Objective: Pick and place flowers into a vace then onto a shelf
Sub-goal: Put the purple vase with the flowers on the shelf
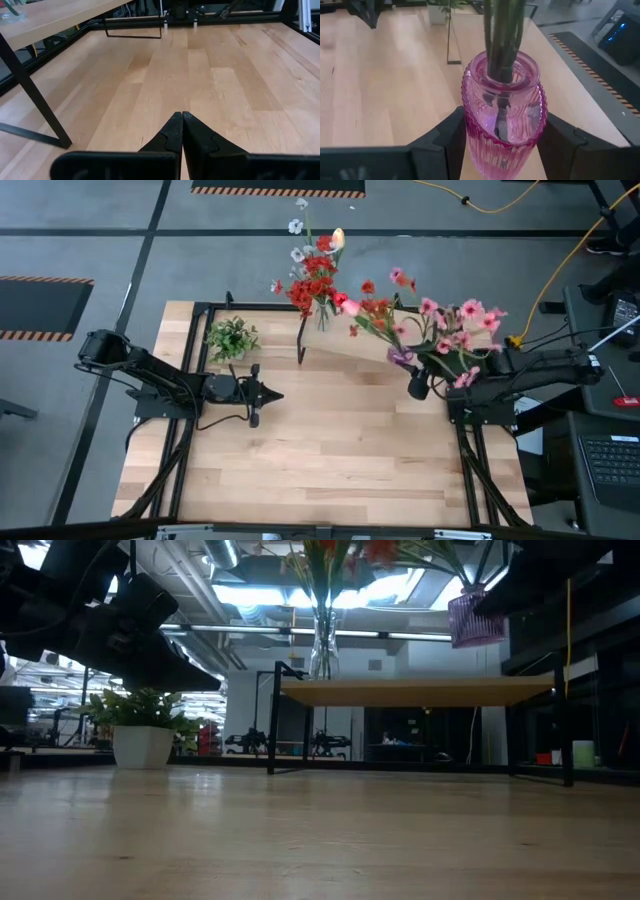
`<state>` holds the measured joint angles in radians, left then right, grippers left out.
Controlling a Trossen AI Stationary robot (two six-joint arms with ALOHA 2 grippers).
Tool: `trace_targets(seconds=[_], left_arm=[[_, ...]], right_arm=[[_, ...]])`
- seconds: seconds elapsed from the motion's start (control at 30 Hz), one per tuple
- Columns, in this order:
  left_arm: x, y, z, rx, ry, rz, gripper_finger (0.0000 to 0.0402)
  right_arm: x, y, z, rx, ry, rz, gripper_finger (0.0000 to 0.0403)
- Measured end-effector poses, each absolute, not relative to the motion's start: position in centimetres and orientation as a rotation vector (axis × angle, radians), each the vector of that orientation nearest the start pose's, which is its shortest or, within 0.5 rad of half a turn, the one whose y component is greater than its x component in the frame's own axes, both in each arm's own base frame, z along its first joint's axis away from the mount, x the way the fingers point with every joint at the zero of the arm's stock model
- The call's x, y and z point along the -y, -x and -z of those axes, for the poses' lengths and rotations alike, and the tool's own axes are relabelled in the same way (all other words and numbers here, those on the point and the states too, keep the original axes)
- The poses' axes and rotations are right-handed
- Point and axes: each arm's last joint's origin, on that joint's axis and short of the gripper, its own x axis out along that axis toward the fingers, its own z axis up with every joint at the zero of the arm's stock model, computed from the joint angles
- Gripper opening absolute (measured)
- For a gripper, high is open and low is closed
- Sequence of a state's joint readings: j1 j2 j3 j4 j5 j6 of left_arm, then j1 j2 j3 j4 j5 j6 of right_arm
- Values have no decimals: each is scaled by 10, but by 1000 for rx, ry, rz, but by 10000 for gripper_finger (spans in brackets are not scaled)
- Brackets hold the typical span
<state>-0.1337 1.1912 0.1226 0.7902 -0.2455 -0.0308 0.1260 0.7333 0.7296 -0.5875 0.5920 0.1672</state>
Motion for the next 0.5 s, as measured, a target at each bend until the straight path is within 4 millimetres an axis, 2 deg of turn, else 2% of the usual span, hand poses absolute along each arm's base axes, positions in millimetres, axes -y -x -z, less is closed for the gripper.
trace_targets(seconds=[0.37,0.5], left_arm=[[18,-184,-137,-272,-22,-115,1],[18,-184,-137,-271,-22,-115,2]], right_arm=[[20,-145,-291,-475,-13,512,187],[29,-146,-280,-409,10,484,187]])
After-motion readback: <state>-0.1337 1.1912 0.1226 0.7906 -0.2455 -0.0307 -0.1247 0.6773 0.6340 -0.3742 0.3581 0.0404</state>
